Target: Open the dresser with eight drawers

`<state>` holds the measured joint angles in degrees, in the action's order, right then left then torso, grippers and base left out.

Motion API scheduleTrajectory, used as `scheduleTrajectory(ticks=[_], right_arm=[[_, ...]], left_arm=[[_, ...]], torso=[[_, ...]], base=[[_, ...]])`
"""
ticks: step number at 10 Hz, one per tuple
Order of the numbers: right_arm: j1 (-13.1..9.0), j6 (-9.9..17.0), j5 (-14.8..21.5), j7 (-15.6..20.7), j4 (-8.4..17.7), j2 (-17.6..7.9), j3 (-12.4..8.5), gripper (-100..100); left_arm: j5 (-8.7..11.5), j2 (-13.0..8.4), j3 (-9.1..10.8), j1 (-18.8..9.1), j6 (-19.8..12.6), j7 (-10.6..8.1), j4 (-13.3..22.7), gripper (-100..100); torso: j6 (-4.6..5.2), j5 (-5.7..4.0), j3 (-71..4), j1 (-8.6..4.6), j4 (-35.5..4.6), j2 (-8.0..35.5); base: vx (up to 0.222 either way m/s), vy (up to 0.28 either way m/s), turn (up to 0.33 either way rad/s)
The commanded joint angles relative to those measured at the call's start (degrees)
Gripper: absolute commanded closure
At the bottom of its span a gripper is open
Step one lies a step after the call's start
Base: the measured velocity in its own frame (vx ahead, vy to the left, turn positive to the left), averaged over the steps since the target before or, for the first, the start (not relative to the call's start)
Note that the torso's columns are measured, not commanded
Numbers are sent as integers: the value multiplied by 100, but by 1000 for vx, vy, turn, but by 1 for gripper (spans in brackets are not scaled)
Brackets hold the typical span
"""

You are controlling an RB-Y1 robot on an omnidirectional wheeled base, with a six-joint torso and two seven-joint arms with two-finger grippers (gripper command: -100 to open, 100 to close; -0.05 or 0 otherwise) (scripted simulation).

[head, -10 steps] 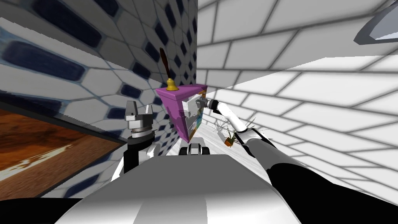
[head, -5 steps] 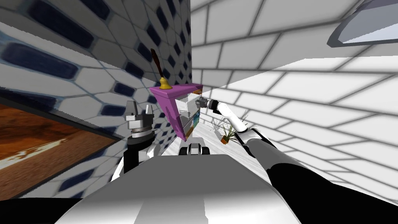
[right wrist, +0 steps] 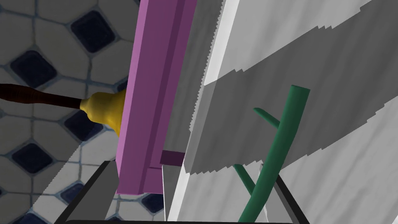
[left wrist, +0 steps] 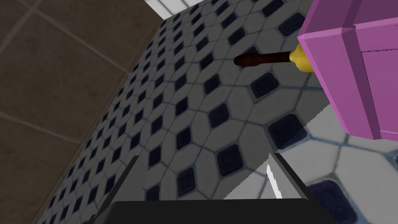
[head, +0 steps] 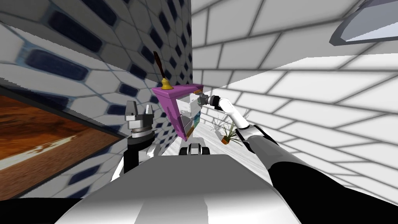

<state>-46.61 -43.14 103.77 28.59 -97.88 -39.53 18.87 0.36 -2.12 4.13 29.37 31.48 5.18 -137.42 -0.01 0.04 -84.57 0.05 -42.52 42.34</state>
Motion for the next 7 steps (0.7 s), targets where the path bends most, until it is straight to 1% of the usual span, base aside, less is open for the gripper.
scheduleTrajectory(ticks=[1, 2, 7], right_arm=[[-62, -76, 7, -103, -18, -40, -17, -100], [-66, -95, 8, -126, -19, -44, -18, 0], [-41, -109, 13, -124, 2, -47, 0, 0]], left_arm=[[0, 0, 0, 0, 0, 0, 0, 0], [0, 0, 0, 0, 0, 0, 0, 0], [0, 0, 0, 0, 0, 0, 0, 0]], torso=[[10, -6, 13, -20, -18, 21], [9, -10, 20, -25, -6, 27], [0, -1, 7, 0, 16, 5]], base=[[5, 10, 9], [6, 5, 2], [0, 0, 0]])
